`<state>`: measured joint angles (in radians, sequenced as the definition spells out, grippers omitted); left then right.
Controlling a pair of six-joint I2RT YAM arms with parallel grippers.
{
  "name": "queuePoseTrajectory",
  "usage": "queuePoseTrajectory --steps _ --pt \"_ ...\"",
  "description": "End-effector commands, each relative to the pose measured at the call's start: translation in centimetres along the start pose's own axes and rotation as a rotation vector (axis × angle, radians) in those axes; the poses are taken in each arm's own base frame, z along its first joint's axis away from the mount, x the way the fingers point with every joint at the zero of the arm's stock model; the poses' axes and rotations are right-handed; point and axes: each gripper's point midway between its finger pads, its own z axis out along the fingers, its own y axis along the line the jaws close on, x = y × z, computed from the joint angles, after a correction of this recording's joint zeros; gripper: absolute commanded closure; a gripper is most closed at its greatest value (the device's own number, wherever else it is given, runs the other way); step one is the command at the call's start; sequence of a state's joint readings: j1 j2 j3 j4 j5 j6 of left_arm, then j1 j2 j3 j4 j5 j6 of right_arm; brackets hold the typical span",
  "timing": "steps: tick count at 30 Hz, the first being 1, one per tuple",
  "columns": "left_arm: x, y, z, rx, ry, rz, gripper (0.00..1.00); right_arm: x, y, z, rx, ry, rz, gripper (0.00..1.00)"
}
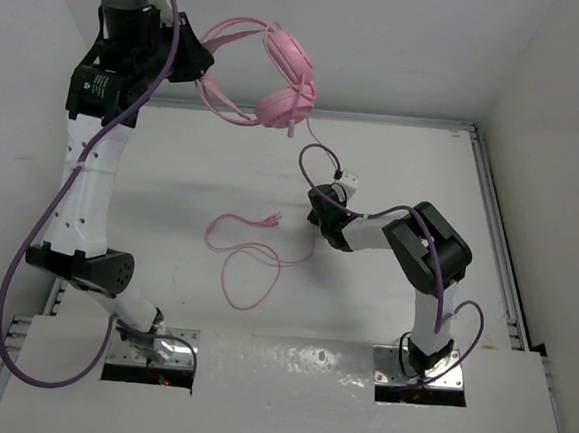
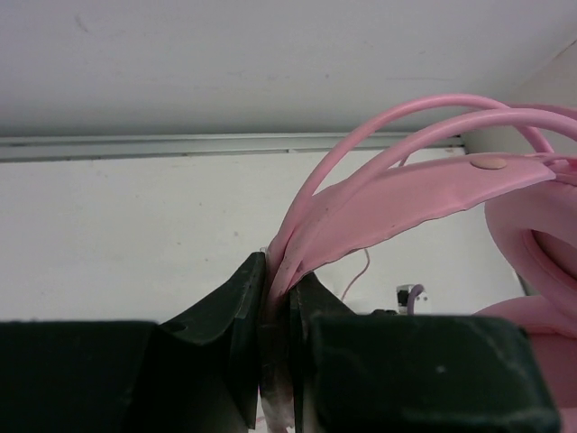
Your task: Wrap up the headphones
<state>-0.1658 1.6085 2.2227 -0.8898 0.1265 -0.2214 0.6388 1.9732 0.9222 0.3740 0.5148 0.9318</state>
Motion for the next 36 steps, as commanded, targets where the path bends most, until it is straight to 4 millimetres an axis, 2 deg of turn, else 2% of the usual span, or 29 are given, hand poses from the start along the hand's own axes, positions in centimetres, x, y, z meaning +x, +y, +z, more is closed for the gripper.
queuePoseTrajectory --steps 1,3,5,6,7,8,9,10,11,14,16,18,19,20,22,23,25,26,28,32,36 --pt "-5.7 -1.6 -1.5 0.093 -0.186 -0.138 1.00 -1.0 0.8 -1.2 -0.060 -0.021 -0.056 1.00" --pt "-5.8 -2.0 -0.9 0.145 -0.173 -0.198 1.00 -0.1 2.4 -1.7 -0.120 0.026 -0.130 1.00" --pt "-5.8 -2.3 0.1 0.185 -0.159 -0.240 1.00 -0.6 4.6 -2.1 -0.177 0.017 -0.218 1.00" --pt "-5.6 -2.8 0.4 0.214 -0.142 -0.287 1.00 0.0 6.2 -2.9 -0.224 0.022 -0.260 1.00" --pt "-5.6 -2.4 1.2 0.216 -0.141 -0.312 1.00 -0.7 8.0 -3.3 -0.270 -0.005 -0.322 1.00" --pt "-5.7 -2.3 1.6 0.227 -0.137 -0.338 1.00 -0.5 9.2 -3.7 -0.306 -0.009 -0.371 1.00" --pt "-6.1 -1.3 1.9 0.219 -0.141 -0.402 1.00 0.9 11.1 -4.8 -0.359 0.004 -0.437 1.00" --pt "-6.5 -0.8 2.3 0.223 -0.152 -0.430 1.00 0.4 13.0 -5.5 -0.395 -0.028 -0.523 1.00" --pt "-6.5 -0.1 3.1 0.224 -0.145 -0.476 1.00 1.7 14.5 -6.8 -0.436 -0.027 -0.583 1.00" --pt "-8.1 3.6 3.9 0.118 -0.234 -0.456 1.00 3.2 16.6 -9.5 -0.531 -0.027 -0.655 1.00" --pt "-9.2 5.3 4.1 0.034 -0.306 -0.407 1.00 3.9 16.5 -11.3 -0.585 -0.004 -0.654 1.00" --pt "-9.8 6.9 4.3 -0.037 -0.350 -0.328 1.00 4.6 15.6 -12.0 -0.593 0.018 -0.655 1.00" --pt "-10.1 7.7 4.7 -0.068 -0.375 -0.298 1.00 4.1 15.9 -12.8 -0.606 0.012 -0.647 1.00" --pt "-10.6 9.2 4.7 -0.144 -0.412 -0.252 1.00 4.3 16.1 -13.4 -0.618 0.016 -0.653 1.00" --pt "-11.1 10.9 5.4 -0.213 -0.459 -0.208 1.00 4.6 16.5 -14.3 -0.639 0.020 -0.693 1.00" --pt "-11.6 12.2 5.3 -0.279 -0.489 -0.167 1.00 5.0 17.2 -15.5 -0.667 0.015 -0.716 1.00" --pt "-11.9 13.4 6.1 -0.321 -0.528 -0.124 1.00 5.3 18.1 -17.0 -0.703 0.003 -0.781 1.00" --pt "-12.1 14.4 6.1 -0.373 -0.543 -0.080 1.00 5.9 18.5 -18.4 -0.731 0.005 -0.815 1.00" --pt "-11.9 16.4 6.9 -0.460 -0.562 -0.016 1.00 6.1 19.2 -20.0 -0.763 -0.006 -0.844 1.00" --pt "-10.9 19.2 8.5 -0.575 -0.555 0.062 1.00 4.4 18.8 -22.3 -0.796 -0.027 -0.810 1.00" --pt "-9.6 19.7 10.1 -0.564 -0.520 0.063 1.00 3.4 19.0 -24.1 -0.845 -0.035 -0.807 1.00"
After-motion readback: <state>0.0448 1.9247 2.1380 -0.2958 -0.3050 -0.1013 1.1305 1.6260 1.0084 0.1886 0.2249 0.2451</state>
